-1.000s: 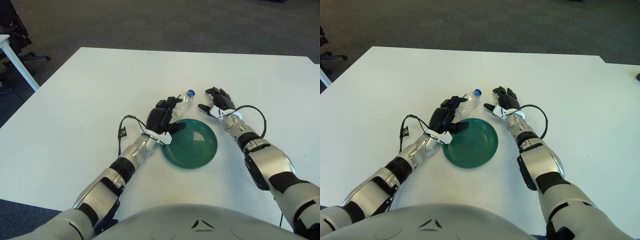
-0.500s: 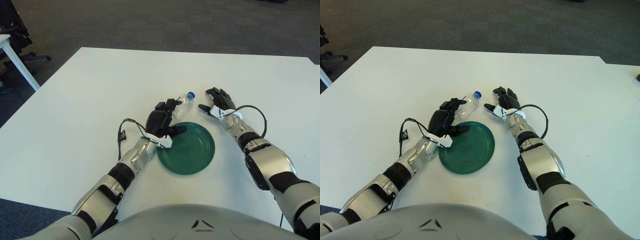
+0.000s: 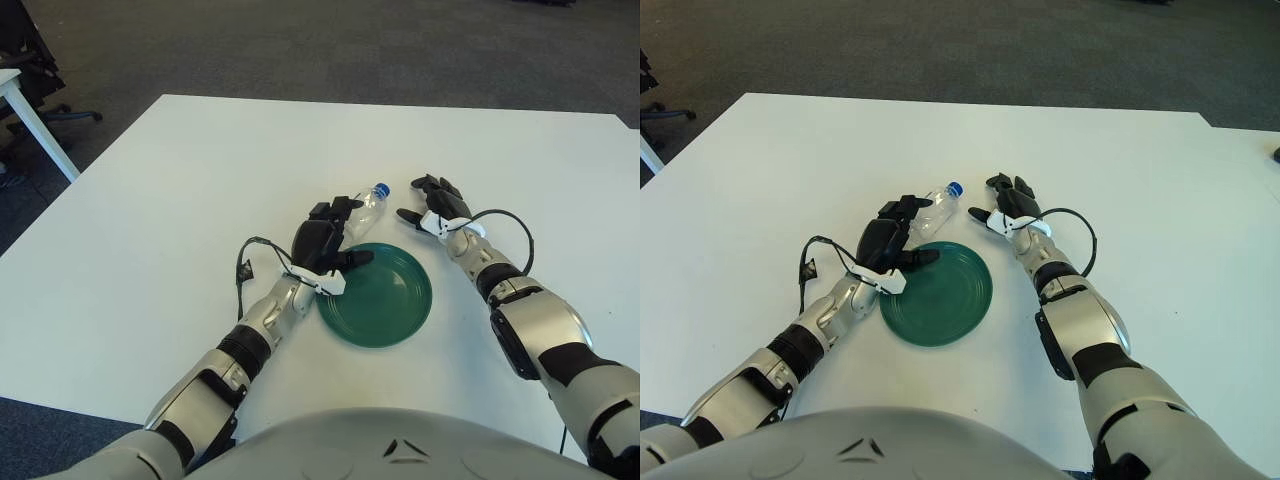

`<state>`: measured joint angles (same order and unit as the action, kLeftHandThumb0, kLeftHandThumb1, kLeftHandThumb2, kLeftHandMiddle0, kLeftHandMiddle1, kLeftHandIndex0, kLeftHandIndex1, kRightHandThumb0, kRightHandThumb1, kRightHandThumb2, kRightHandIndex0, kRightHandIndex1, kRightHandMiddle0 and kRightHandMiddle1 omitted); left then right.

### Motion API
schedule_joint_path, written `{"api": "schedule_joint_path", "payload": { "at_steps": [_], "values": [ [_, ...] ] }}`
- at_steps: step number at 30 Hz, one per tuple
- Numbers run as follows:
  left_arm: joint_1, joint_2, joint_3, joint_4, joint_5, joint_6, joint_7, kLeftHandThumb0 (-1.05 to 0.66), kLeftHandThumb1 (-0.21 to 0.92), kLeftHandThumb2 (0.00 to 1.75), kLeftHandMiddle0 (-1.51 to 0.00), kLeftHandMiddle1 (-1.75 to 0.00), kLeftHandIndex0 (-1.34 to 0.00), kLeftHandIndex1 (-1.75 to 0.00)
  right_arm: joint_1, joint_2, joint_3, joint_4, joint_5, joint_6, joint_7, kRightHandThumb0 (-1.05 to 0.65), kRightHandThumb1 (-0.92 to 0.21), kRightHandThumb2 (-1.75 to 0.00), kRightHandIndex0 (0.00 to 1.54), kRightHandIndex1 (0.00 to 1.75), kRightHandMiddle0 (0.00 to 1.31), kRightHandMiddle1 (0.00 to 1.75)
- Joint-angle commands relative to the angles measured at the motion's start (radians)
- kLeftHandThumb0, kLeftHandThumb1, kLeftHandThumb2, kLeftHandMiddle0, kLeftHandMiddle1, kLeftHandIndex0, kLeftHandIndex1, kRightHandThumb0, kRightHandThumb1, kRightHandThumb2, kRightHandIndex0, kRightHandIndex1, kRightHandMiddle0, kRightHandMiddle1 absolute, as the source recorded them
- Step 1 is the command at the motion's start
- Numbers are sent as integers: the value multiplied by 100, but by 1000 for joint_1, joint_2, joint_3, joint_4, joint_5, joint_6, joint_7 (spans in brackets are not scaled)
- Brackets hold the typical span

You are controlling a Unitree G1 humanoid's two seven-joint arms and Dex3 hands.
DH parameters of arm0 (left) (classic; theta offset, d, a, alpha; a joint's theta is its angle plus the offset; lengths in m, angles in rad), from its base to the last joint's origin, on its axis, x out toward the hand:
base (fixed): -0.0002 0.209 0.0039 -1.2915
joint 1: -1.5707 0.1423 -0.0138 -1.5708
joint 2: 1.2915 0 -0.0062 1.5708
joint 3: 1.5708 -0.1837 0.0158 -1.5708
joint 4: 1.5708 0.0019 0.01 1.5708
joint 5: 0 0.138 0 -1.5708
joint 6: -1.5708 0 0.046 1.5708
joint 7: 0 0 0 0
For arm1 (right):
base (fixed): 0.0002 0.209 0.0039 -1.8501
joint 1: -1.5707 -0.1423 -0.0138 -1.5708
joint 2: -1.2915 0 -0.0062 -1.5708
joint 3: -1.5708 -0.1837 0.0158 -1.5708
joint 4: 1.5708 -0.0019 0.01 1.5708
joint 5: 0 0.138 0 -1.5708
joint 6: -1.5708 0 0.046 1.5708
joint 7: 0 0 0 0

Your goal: Put the bottle into the plate.

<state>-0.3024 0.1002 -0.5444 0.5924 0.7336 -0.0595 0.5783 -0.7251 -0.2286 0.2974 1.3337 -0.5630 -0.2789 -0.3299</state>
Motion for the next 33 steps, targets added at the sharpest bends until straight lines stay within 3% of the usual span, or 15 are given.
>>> {"api": "schedule_joint_path", "payload": {
  "at_steps": [1, 8, 10, 16, 21, 33],
  "values": [
    [20, -6, 14, 63, -7, -10, 34, -88, 92, 43, -34, -123, -28, -138, 57, -18, -4, 47, 5, 59, 42, -75, -92, -37, 55, 4, 0, 82],
    [-14, -18, 47, 118, -4, -78, 160, -90, 92, 43, -35, -119, -26, -137, 54, -16, -4, 48, 6, 64, 49, -75, -92, -36, 55, 4, 0, 82],
    [-26, -17, 50, 112, 8, -78, 193, -90, 92, 44, -36, -117, -25, -137, 53, -15, -5, 48, 7, 65, 51, -75, -92, -36, 55, 4, 0, 82],
    [-21, 3, 65, -63, 60, -4, 187, -91, 92, 45, -39, -108, -24, -136, 52, -12, -4, 49, 6, 69, 50, -75, -92, -37, 56, 4, 0, 82],
    [-11, -4, 64, -59, 73, -15, 230, -91, 92, 42, -39, -104, -24, -136, 52, -9, -5, 49, 6, 70, 51, -74, -92, -36, 56, 4, 0, 81],
    [-6, -2, 79, -88, 65, -86, 281, -89, 92, 37, -37, -117, -26, -137, 53, -4, -8, 51, 9, 80, 61, -75, -92, -37, 57, 4, 0, 81]
  ]
}}
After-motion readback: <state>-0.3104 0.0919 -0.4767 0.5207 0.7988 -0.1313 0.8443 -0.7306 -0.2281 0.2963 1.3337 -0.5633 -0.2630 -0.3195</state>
